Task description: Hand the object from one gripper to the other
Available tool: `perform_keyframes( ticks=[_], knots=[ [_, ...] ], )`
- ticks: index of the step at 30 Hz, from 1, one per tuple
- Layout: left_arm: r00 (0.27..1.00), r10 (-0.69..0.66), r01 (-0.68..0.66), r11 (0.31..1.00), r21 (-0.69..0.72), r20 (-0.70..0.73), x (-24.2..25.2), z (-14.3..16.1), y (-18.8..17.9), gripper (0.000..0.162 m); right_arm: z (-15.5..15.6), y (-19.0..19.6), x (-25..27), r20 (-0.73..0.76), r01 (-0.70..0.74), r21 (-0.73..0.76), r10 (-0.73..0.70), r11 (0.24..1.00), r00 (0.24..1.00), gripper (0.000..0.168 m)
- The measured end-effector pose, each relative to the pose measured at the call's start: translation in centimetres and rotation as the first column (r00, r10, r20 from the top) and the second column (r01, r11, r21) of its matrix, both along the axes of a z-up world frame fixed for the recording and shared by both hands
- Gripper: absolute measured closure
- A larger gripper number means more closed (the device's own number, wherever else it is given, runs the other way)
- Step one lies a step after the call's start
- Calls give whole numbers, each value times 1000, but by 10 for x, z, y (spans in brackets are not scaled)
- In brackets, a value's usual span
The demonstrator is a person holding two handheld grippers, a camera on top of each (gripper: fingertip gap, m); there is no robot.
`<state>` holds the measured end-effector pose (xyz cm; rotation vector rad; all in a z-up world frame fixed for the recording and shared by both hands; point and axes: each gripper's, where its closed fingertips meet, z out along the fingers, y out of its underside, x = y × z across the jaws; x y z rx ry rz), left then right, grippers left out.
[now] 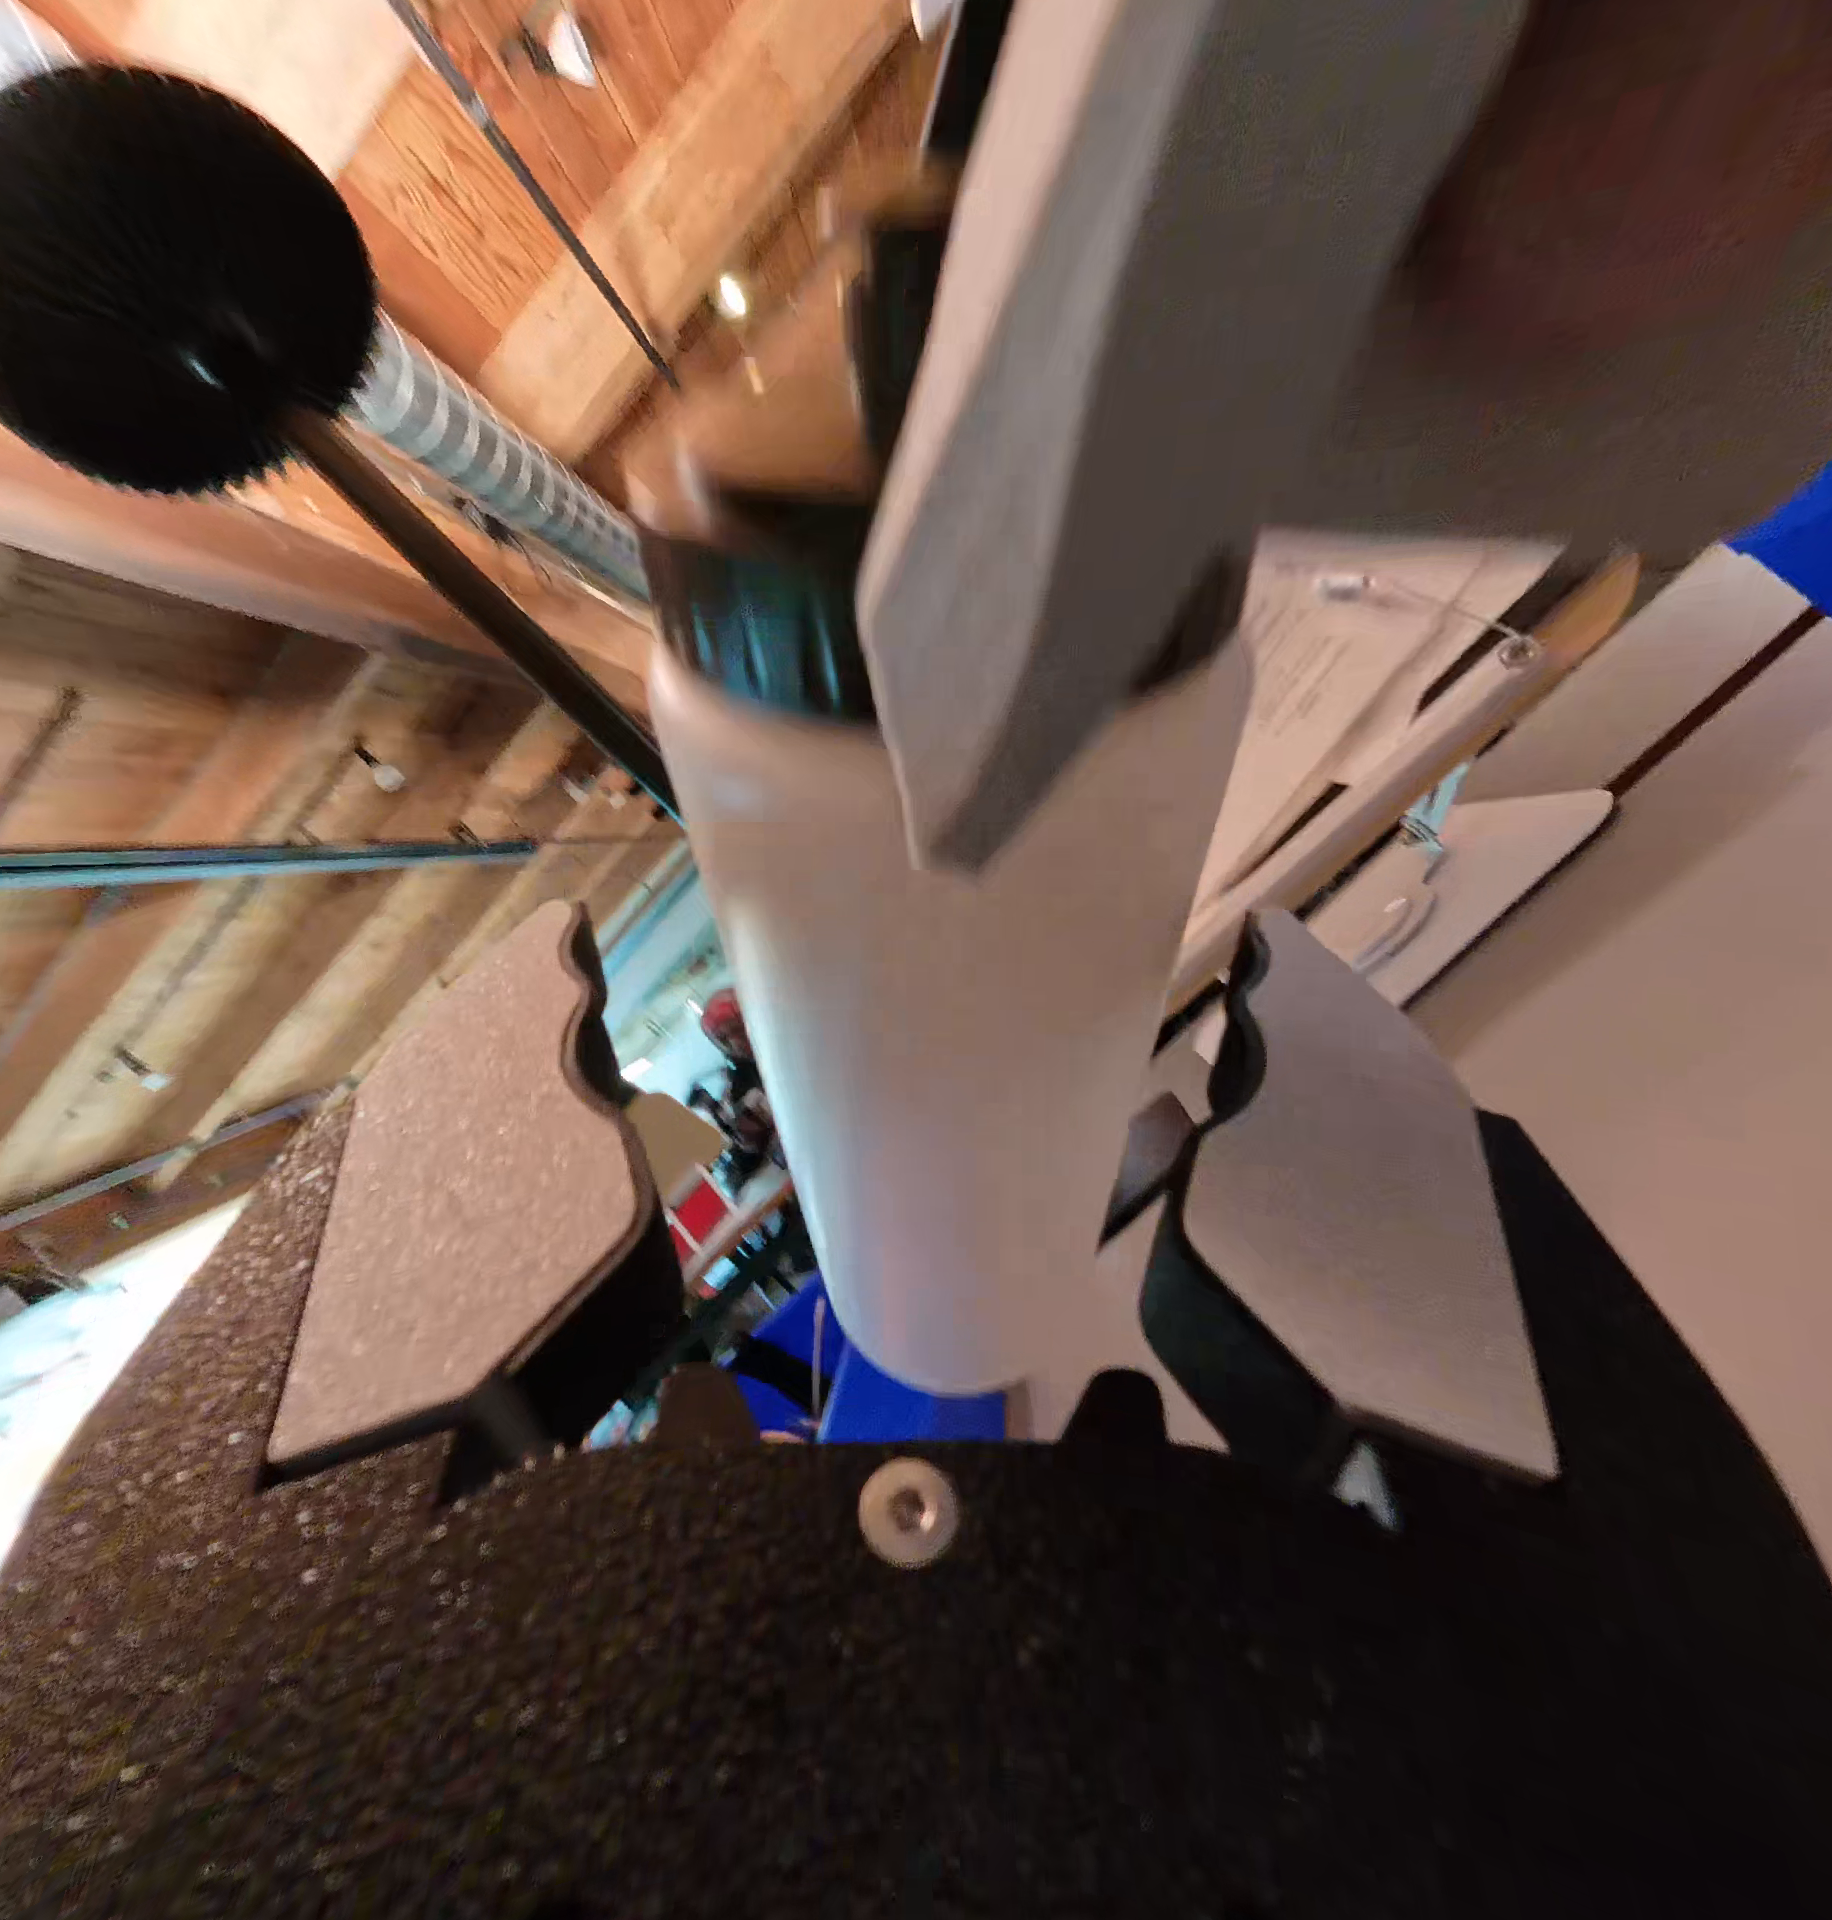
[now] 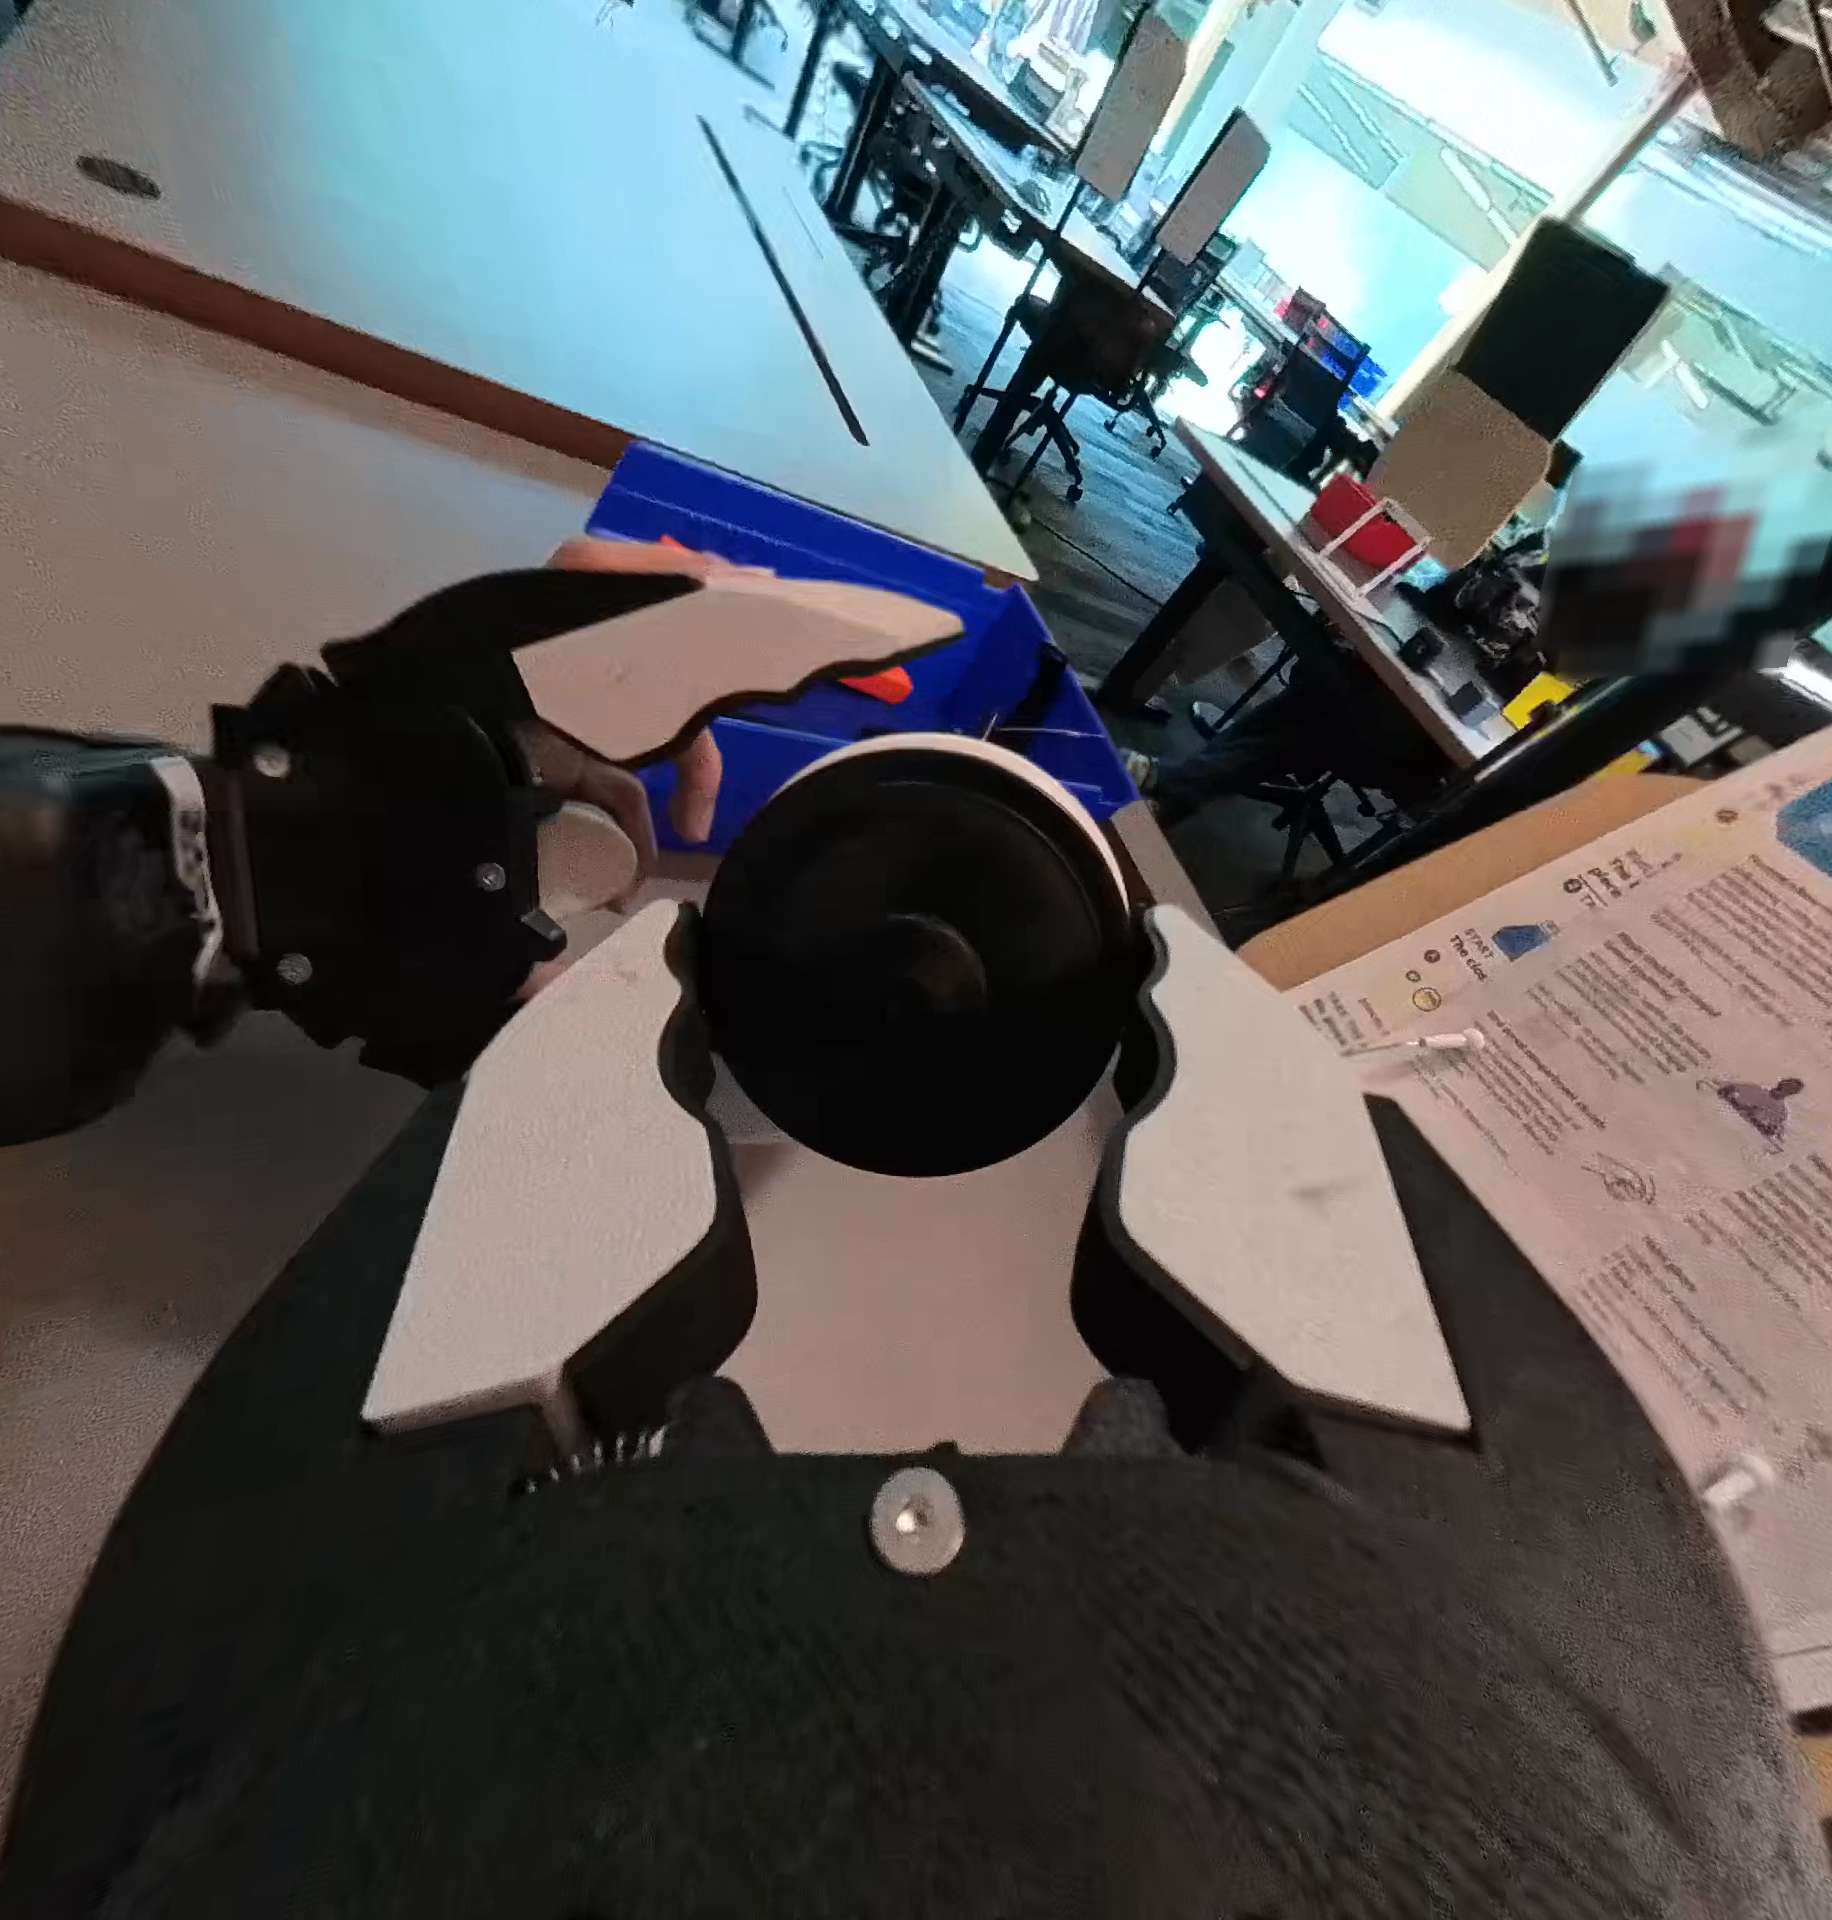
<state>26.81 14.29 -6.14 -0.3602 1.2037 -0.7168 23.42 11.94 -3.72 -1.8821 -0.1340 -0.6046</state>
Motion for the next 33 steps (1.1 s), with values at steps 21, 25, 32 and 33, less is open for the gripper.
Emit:
perform_keyframes(
  ticks=[21, 25, 32, 33],
  knots=[
    [142, -913, 768, 346, -539, -383, -90, -28, -104, 60, 31, -61, -60, -273, -356, 217, 407, 909, 872, 56],
    [-224, -882, 724, 134, -677, -414, -129, -42, -113, 60, 36, -56, -83, -308, -486, 288, 561, 825, 769, 66],
    [-257, -785, 749, 206, -630, -564, -137, -76, -125, 60, 1, -46, -104, -301, -628, 147, 639, 764, 708, 87],
    [-240, -788, 757, 213, -617, -567, -135, -77, -125, 60, 2, -45, -105, -287, -636, 148, 648, 758, 706, 88]
  ],
)
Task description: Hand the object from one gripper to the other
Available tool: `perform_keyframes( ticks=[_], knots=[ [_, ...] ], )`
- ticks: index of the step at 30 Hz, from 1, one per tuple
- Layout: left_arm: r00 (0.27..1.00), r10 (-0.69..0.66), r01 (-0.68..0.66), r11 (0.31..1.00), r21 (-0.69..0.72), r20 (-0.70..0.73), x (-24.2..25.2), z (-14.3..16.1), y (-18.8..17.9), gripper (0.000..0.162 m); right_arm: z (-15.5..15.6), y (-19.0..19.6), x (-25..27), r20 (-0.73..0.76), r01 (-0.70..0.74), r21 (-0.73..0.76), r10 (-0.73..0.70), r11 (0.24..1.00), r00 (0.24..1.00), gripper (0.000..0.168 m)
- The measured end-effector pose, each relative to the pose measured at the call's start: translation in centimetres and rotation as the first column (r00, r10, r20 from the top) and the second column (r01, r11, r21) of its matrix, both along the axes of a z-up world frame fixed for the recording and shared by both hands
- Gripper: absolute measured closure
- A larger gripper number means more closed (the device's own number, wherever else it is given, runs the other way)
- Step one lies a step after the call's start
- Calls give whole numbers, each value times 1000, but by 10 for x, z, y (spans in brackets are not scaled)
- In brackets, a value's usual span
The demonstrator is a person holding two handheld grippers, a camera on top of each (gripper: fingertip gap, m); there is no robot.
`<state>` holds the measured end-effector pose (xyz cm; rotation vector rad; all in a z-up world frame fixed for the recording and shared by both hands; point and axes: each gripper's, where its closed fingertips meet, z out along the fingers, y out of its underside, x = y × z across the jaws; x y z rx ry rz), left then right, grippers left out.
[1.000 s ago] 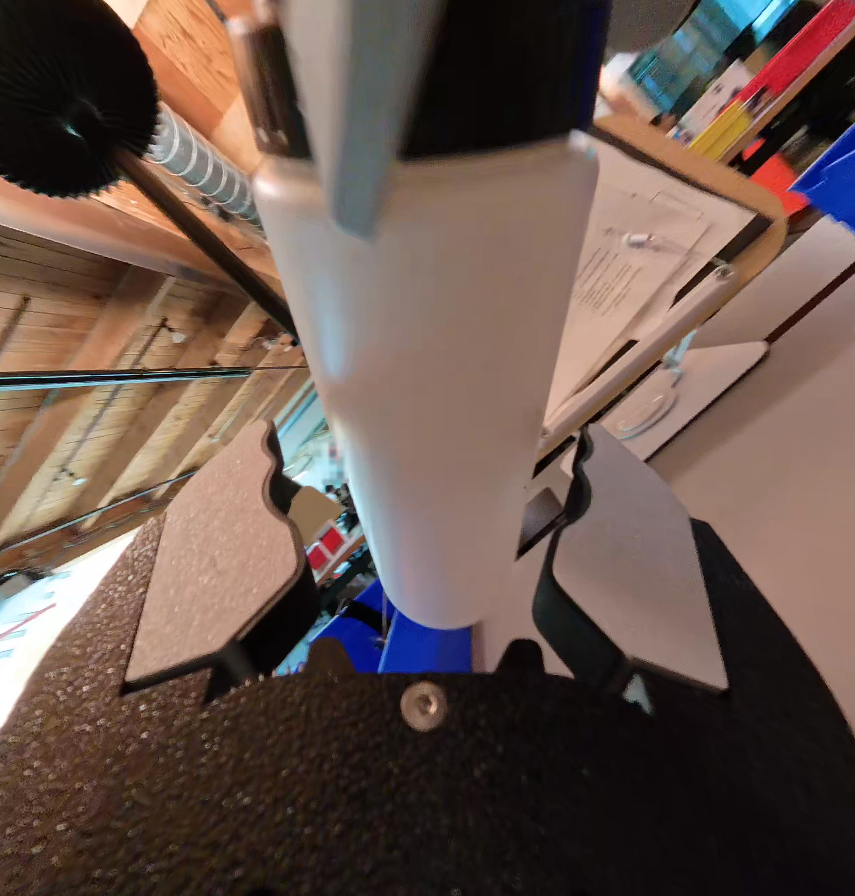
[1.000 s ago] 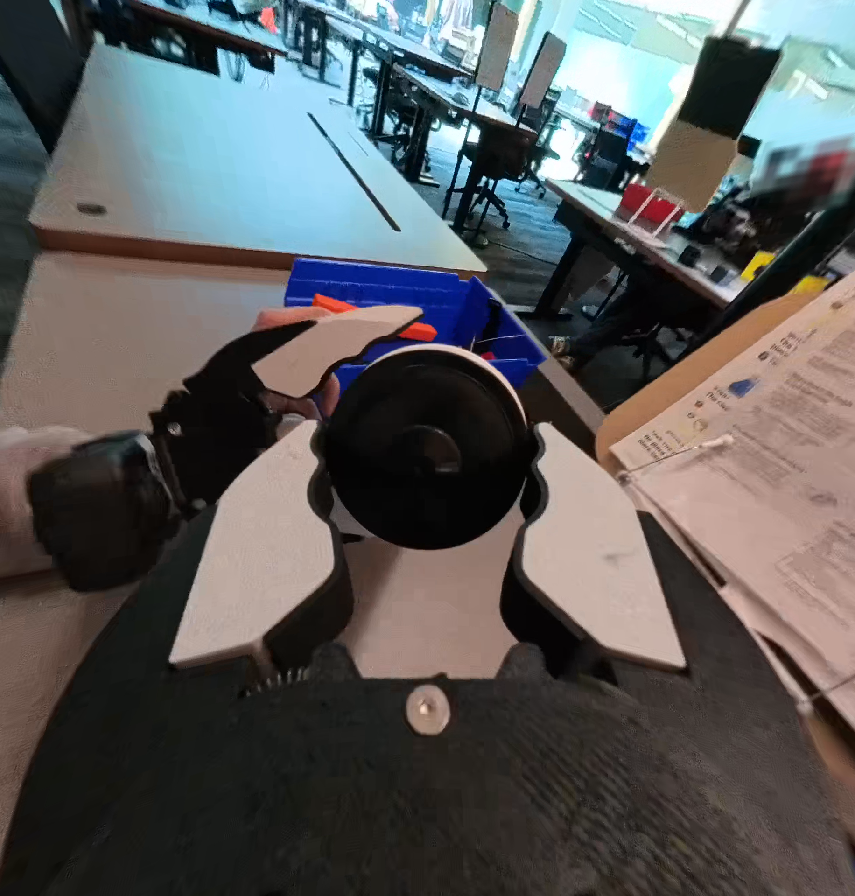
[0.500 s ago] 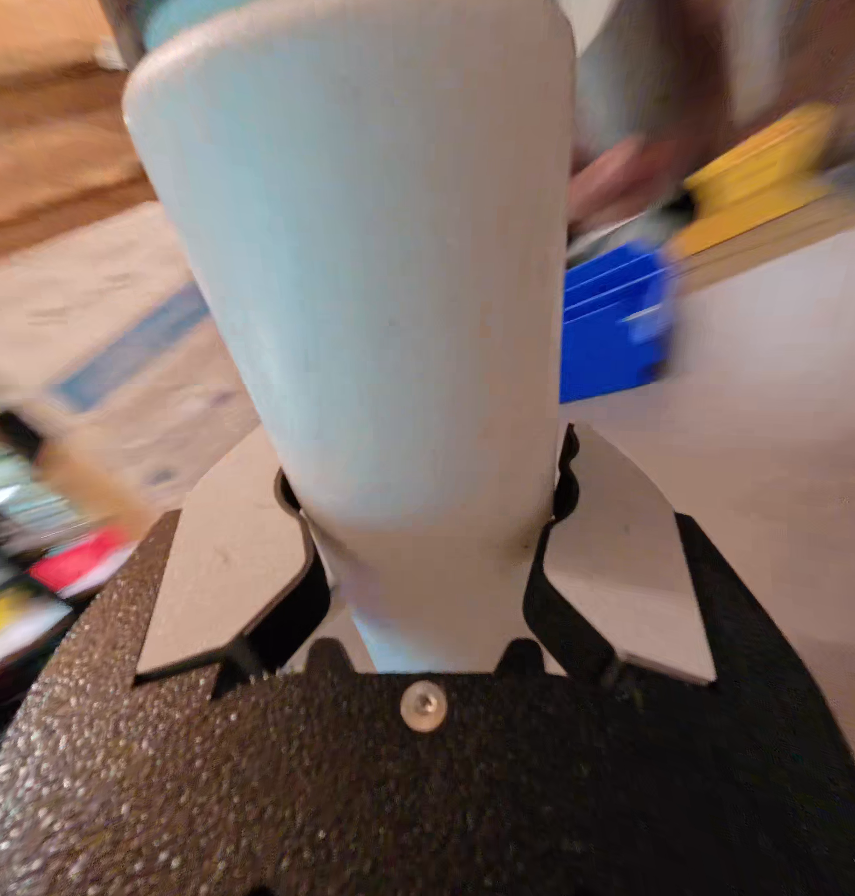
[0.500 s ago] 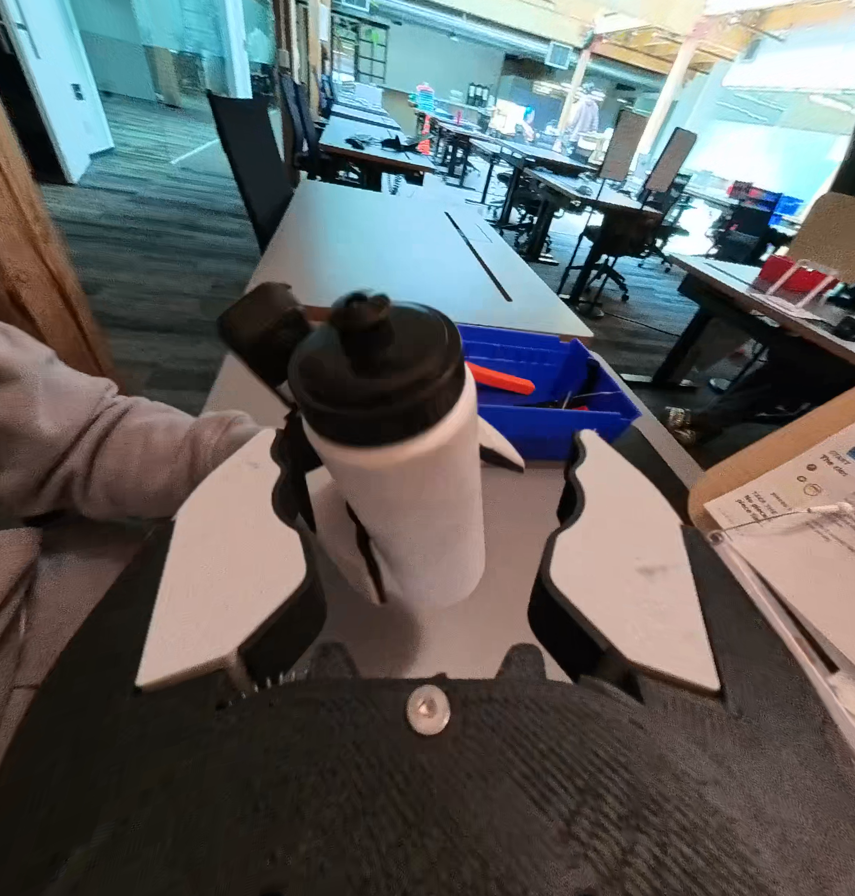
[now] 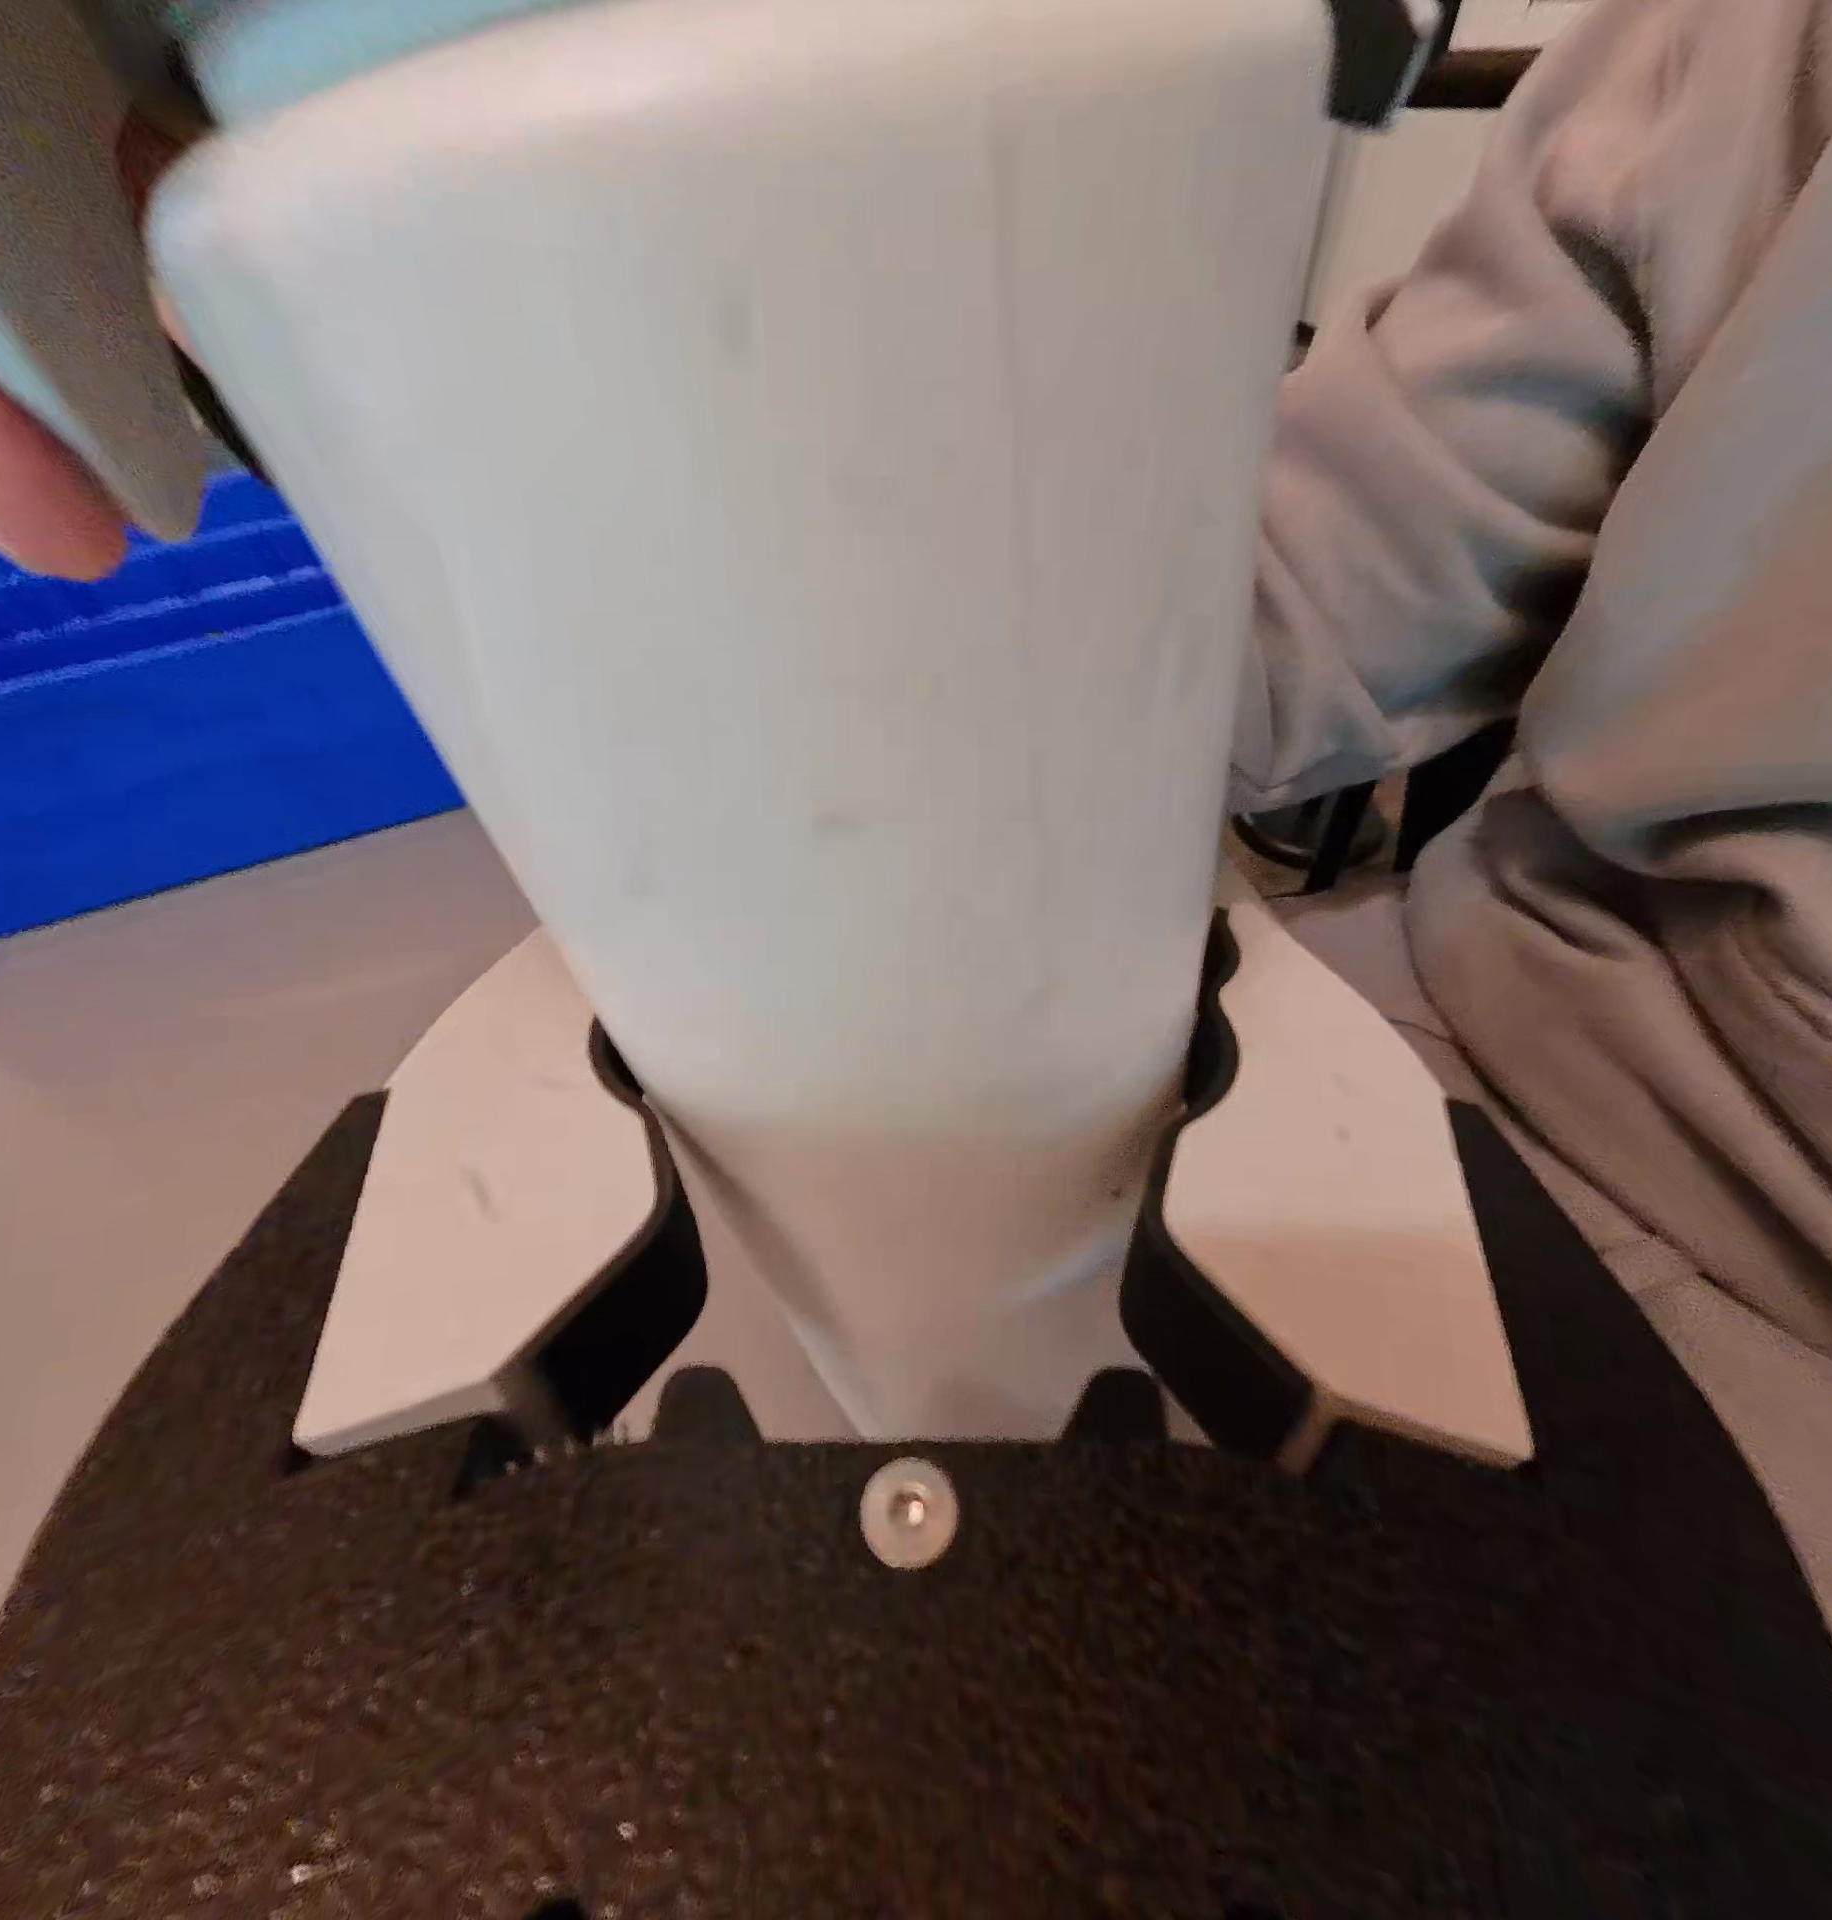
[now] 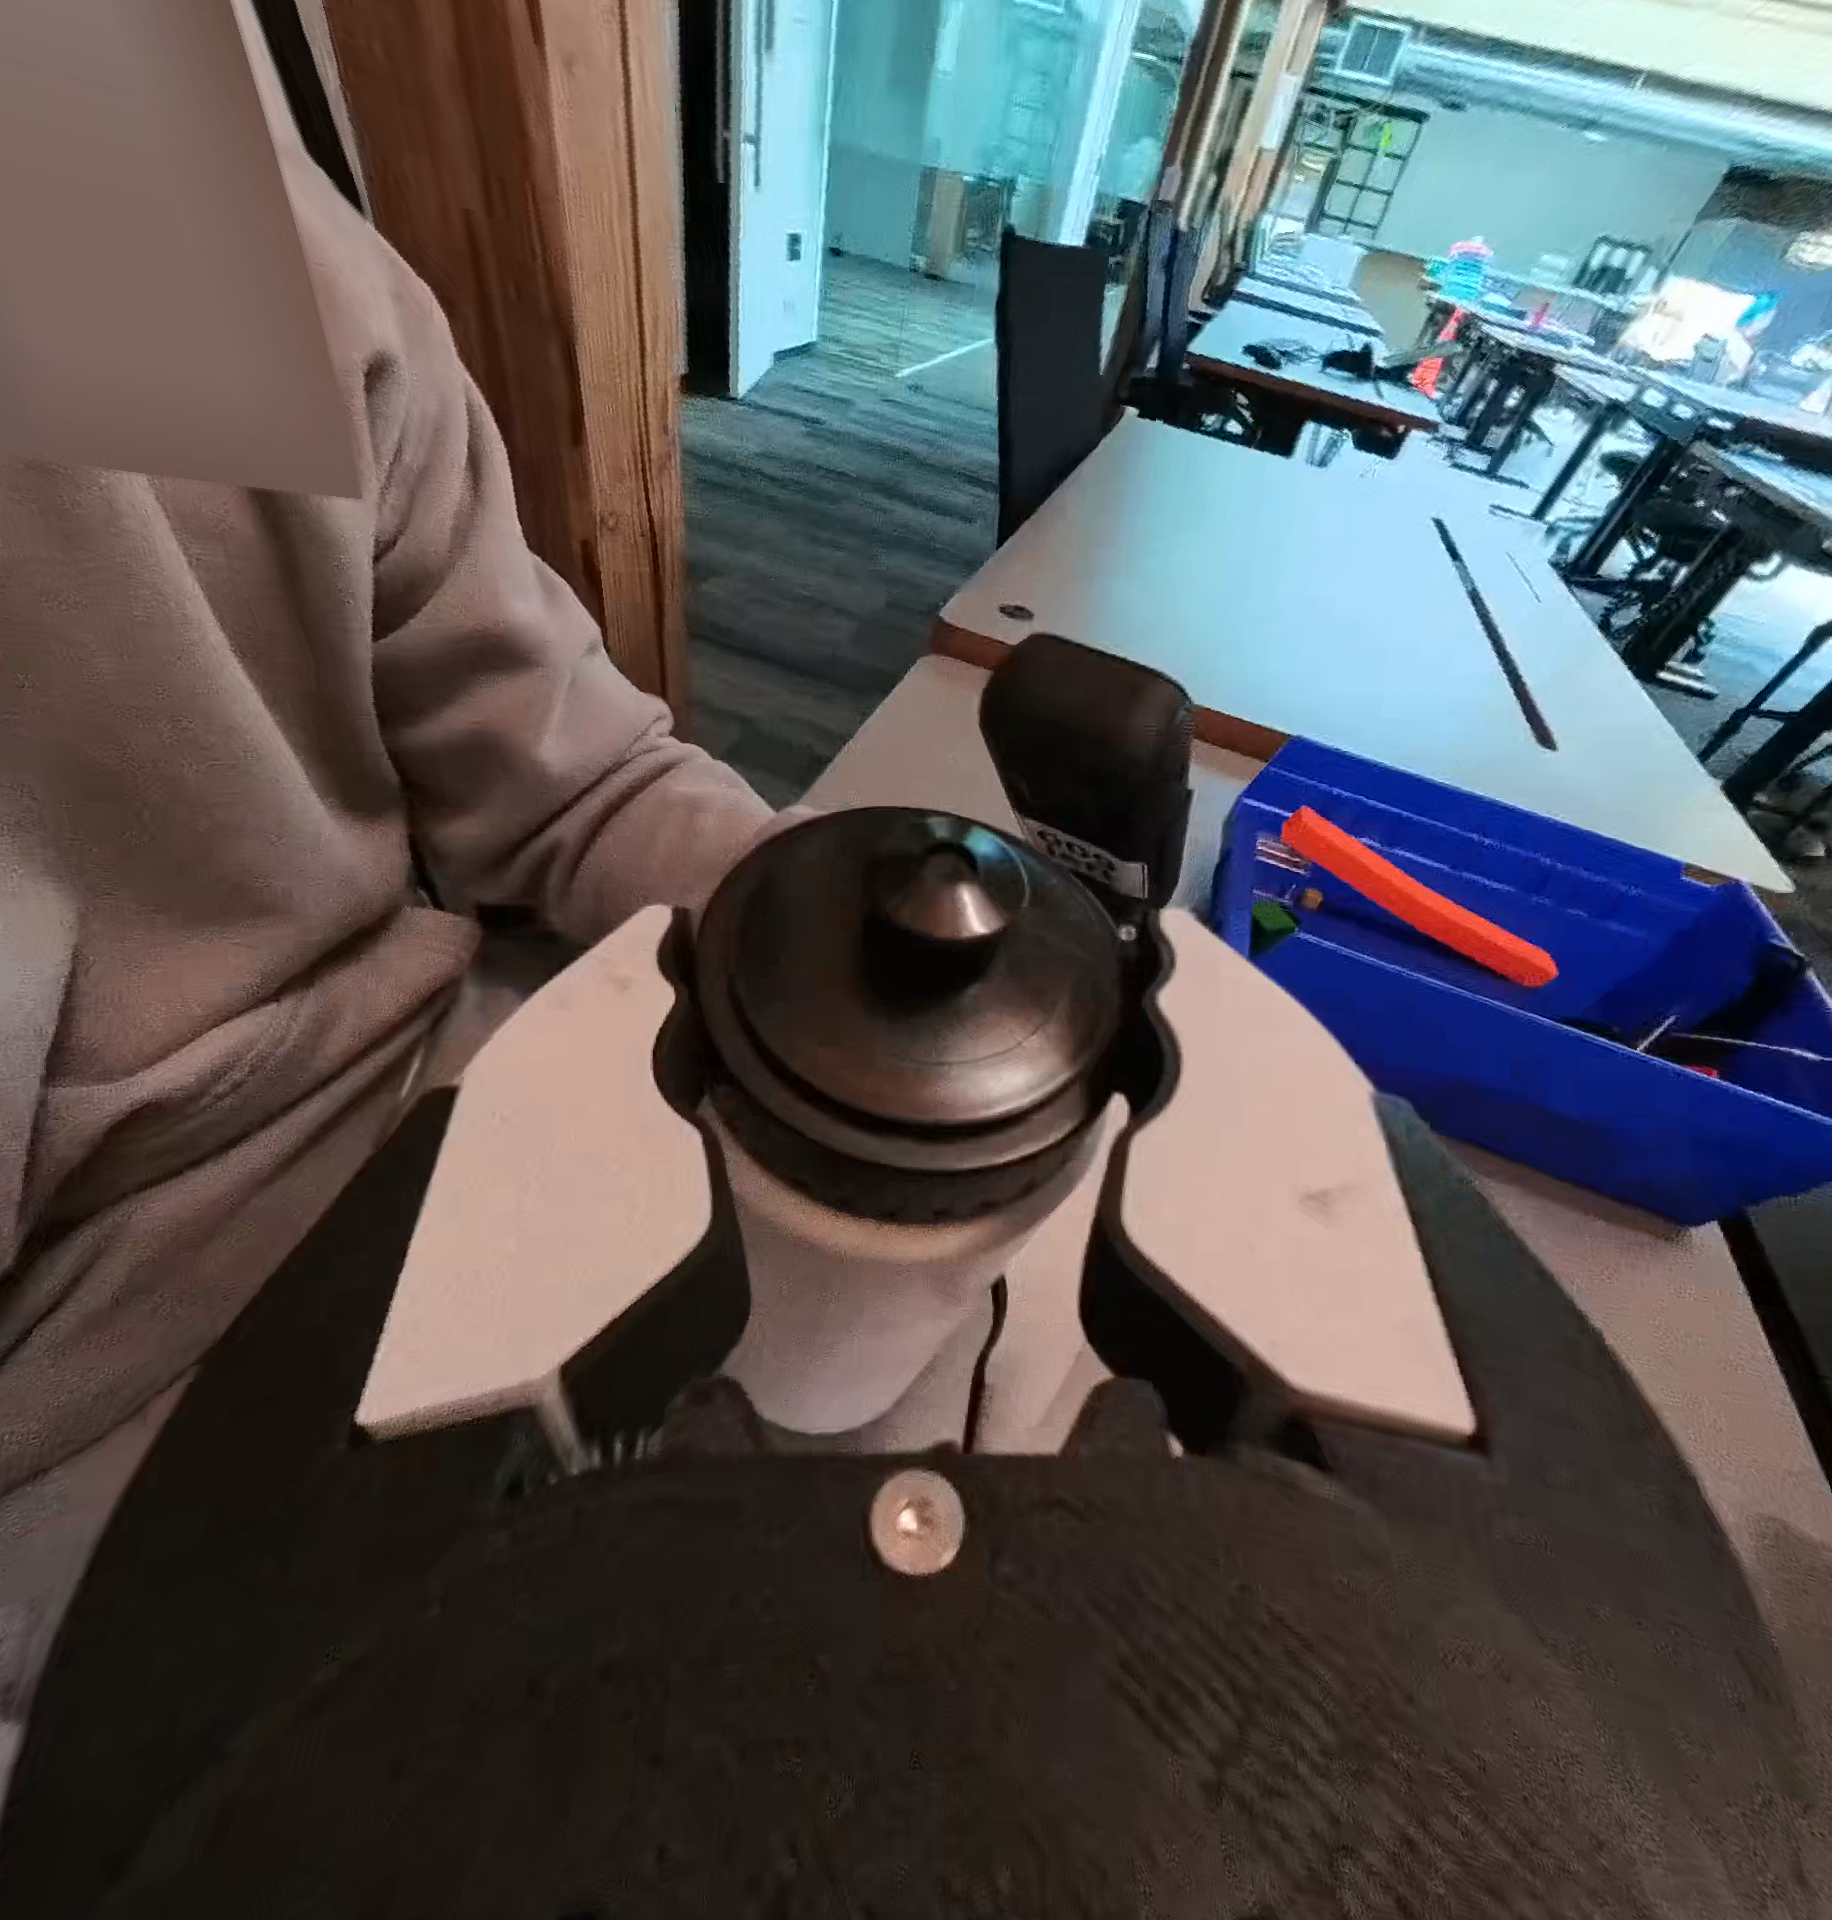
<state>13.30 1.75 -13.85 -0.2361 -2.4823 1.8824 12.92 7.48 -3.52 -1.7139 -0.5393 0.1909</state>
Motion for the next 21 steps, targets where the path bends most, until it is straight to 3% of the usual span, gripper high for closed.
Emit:
perform_keyframes(
  ticks=[3, 7, 12, 17, 21],
  knots=[
    [997, 69, -69, 997, -25, 27, 12, 4, 2, 59, 2, 4, 11, 2, 88, -30, -88, 996, 996, 88],
    [941, 310, -290, 945, -155, 132, 48, 20, 13, 58, 14, 11, 38, 30, 268, 22, -269, 963, 963, 89],
    [769, 590, -525, 803, -282, 247, 85, 38, 30, 67, 21, 19, 74, 32, 508, 33, -509, 861, 860, 89],
    [612, 729, -683, 683, -259, 307, 112, 31, 45, 70, 13, 31, 94, 125, 659, 17, -655, 752, 745, 88],
    [542, 783, -736, 617, -279, 303, 121, 32, 53, 70, 14, 38, 103, 140, 715, 55, -714, 697, 686, 89]
  ],
)
